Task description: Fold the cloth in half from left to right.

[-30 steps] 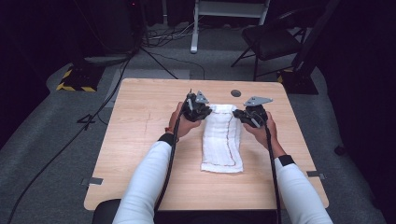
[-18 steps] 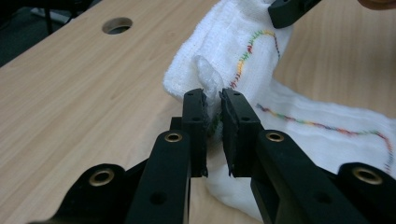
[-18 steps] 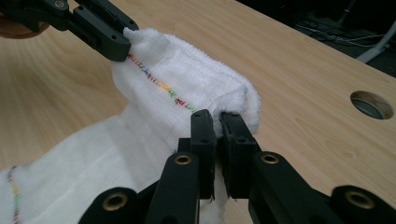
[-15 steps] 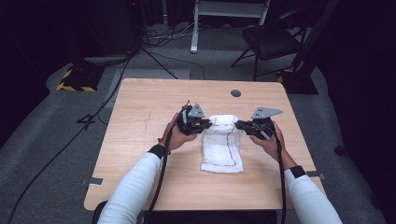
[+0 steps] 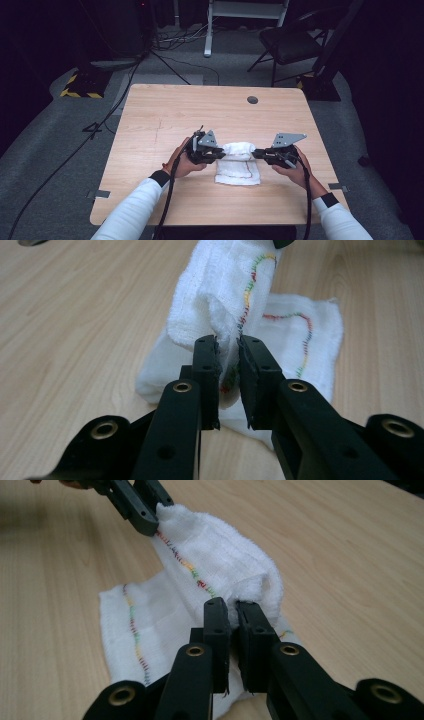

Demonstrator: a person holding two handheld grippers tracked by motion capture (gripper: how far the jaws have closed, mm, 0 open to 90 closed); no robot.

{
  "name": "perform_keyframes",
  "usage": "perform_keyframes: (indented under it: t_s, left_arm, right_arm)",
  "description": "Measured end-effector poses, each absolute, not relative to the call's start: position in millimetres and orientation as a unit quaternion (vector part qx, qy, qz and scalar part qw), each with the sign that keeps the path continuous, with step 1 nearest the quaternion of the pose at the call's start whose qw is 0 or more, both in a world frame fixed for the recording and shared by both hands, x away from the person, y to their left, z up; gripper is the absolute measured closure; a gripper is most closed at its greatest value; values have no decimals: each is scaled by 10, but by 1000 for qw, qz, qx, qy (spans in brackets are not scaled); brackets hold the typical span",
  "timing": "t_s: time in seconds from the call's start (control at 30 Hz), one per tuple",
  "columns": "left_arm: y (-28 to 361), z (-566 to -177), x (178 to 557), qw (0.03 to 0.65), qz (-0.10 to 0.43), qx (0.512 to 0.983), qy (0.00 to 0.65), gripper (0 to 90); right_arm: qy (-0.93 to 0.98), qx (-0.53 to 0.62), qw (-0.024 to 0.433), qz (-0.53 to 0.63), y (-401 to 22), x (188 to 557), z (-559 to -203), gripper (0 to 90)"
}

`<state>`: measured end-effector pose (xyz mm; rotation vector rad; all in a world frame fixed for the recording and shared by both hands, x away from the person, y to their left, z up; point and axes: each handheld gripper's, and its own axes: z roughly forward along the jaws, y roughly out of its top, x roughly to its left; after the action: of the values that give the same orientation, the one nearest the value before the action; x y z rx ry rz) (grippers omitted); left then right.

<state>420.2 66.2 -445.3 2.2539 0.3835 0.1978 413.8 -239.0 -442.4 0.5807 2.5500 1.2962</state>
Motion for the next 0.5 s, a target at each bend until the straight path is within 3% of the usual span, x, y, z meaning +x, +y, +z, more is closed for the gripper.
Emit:
perform_keyframes:
  t_s: [0.37,0.5]
  left_arm:
    - [674,-4563,3976,393,66,906,142,783]
    - [699,-4606,3918,387,62,909,140,831]
  right_arm:
    - [881,186,100,423,-2431,3933,-4528,835]
    - [885,187,96,416,-2473,3860,-4578,827]
